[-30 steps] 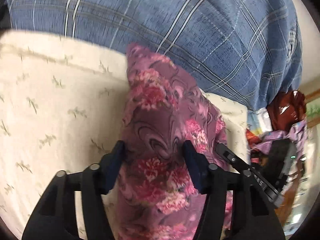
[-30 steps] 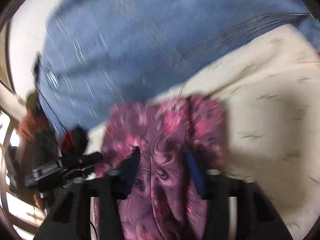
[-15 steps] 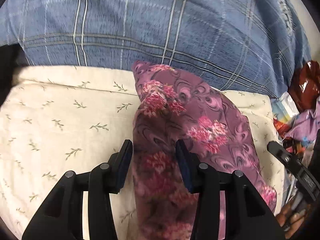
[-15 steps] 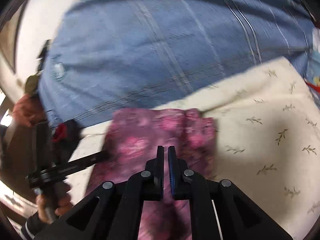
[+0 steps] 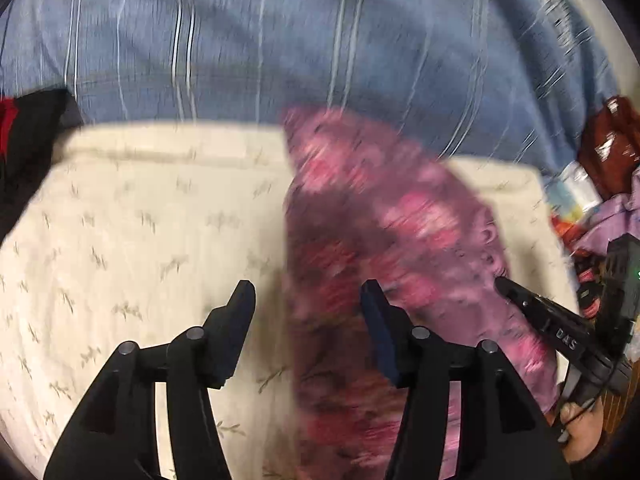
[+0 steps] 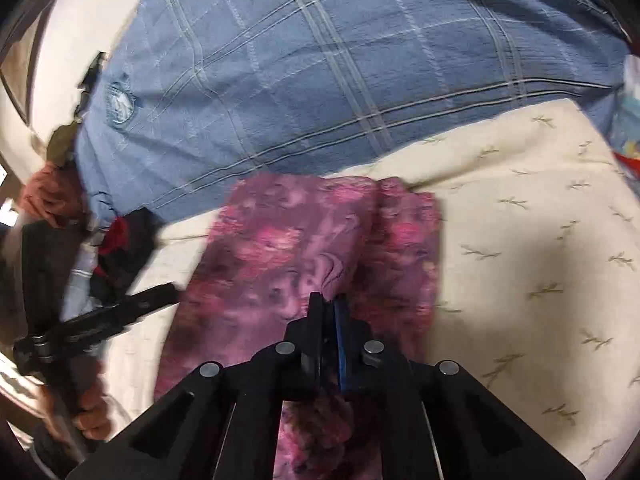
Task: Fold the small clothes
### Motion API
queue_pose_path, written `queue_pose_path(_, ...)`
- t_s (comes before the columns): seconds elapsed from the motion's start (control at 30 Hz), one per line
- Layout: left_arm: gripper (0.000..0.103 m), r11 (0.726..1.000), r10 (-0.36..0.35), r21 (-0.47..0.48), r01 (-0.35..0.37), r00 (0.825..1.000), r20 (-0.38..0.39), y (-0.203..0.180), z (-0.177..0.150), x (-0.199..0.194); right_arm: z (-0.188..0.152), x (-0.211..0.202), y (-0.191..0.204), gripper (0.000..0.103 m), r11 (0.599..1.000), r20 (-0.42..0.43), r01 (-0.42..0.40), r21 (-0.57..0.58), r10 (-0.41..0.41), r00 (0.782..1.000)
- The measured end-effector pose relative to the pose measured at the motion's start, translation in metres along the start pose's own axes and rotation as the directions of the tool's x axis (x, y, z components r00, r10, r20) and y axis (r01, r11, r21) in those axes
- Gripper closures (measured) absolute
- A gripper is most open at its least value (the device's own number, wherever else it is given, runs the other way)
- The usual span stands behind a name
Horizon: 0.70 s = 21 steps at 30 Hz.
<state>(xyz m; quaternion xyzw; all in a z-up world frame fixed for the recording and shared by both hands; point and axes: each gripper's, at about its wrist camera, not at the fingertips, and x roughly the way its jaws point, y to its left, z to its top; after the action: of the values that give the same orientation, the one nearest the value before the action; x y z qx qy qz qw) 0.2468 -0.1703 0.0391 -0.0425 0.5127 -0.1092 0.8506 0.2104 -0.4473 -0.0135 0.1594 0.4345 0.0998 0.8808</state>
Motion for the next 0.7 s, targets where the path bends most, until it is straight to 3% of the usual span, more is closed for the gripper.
queue_pose_path(0.1, 0.049, 0.996, -0.064, -0.065, 0.063, 0.998, -0.014, 0.021, -0.008, -0.009, -0.002, -0.025, -0.005, 0.095, 0.998, 0.062, -0.034, 0.046, 0.031, 0.998)
queue_pose_path(0.2, 0.049, 0.986, -0.13, -0.11, 0.129, 0.992, 0.002, 0.037, -0.024, -0.032, -0.015, -0.06, -0.007, 0.087, 0.987, 0.095, -0.147, 0.07, 0.14, 0.986)
queue_pose_path(0.27, 0.049, 0.971, -0.202, -0.133, 0.2, 0.979, 0.004, 0.042, -0.043, -0.043, -0.032, -0.071, -0.008, 0.064, 0.978, 0.096, -0.19, 0.086, 0.182, 0.979)
queue_pose_path(0.33, 0.043, 0.961, -0.245, -0.137, 0.24, 0.969, -0.024, 0.04, -0.065, -0.041, -0.054, -0.075, -0.011, 0.056, 0.967, 0.09, -0.225, 0.117, 0.215, 0.972)
queue_pose_path(0.4, 0.043, 0.967, -0.235, -0.12, 0.225, 0.969, -0.073, 0.028, -0.078, -0.03, -0.069, -0.064, -0.007, 0.058, 0.969, 0.06, -0.218, 0.12, 0.212, 0.975)
queue_pose_path(0.43, 0.043, 0.971, -0.221, -0.115, 0.209, 0.971, -0.096, 0.026, -0.084, -0.024, -0.072, -0.058, -0.001, 0.084, 0.979, 0.042, -0.18, 0.099, 0.176, 0.983)
queue_pose_path(0.47, 0.043, 0.972, -0.217, -0.118, 0.204, 0.97, -0.11, 0.023, -0.092, -0.02, -0.073, -0.058, 0.005, 0.099, 0.982, 0.039, -0.174, 0.073, 0.172, 0.984)
queue_pose_path(0.57, 0.043, 0.979, -0.192, -0.091, 0.185, 0.979, -0.069, 0.02, -0.103, -0.024, -0.071, -0.083, 0.01, 0.099, 0.983, 0.169, -0.18, 0.046, 0.17, 0.971)
queue_pose_path(0.6, 0.043, 0.982, -0.176, -0.078, 0.171, 0.982, -0.067, 0.017, -0.105, -0.024, -0.072, -0.078, 0.004, 0.099, 0.988, 0.164, -0.143, 0.057, 0.132, 0.978)
queue_pose_path(0.67, 0.043, 0.987, -0.157, -0.043, 0.154, 0.984, -0.085, 0.011, -0.104, -0.023, -0.078, -0.054, -0.007, 0.098, 0.998, 0.053, -0.014, 0.064, 0.011, 0.999)
queue_pose_path(0.7, 0.043, 0.987, -0.158, -0.026, 0.156, 0.982, -0.101, 0.01, -0.106, -0.027, -0.083, -0.053, -0.011, 0.098, 0.997, 0.066, -0.044, 0.067, 0.04, 0.997)
